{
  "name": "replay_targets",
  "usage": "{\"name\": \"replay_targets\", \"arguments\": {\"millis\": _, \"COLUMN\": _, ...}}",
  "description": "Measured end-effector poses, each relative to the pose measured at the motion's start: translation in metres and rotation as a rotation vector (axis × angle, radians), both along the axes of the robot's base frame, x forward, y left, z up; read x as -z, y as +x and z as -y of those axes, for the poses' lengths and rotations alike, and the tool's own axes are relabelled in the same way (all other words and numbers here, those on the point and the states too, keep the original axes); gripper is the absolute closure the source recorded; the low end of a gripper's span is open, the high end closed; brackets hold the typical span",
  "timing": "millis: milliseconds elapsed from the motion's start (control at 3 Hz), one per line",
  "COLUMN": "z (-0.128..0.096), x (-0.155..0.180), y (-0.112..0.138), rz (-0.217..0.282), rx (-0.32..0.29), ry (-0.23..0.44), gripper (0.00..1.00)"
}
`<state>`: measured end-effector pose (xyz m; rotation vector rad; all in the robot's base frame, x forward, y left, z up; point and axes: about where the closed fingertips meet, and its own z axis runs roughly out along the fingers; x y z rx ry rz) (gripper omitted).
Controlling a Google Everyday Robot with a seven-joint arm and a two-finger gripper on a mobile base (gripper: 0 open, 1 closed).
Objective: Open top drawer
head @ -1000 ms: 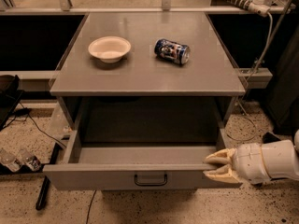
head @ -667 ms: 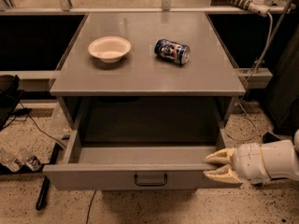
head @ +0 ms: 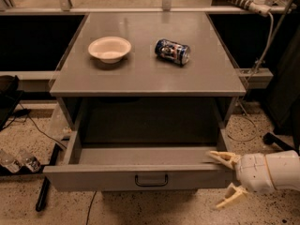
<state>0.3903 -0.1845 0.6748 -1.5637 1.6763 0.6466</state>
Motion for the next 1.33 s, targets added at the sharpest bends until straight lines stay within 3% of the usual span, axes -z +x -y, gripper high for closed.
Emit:
{"name": "replay_targets", "arguments": {"millis": 1000, "z": 0.004, "x": -0.006, "y": -0.012, "rz": -0.001, "rx": -0.001, "ry": 0.007, "gripper": 0.90}}
{"name": "replay_targets", "arguments": {"millis": 1333, "z": -0.002, "x": -0.007, "y": -0.022, "rz": -0.006, "rx": -0.018, "ry": 0.030, "gripper": 1.00}}
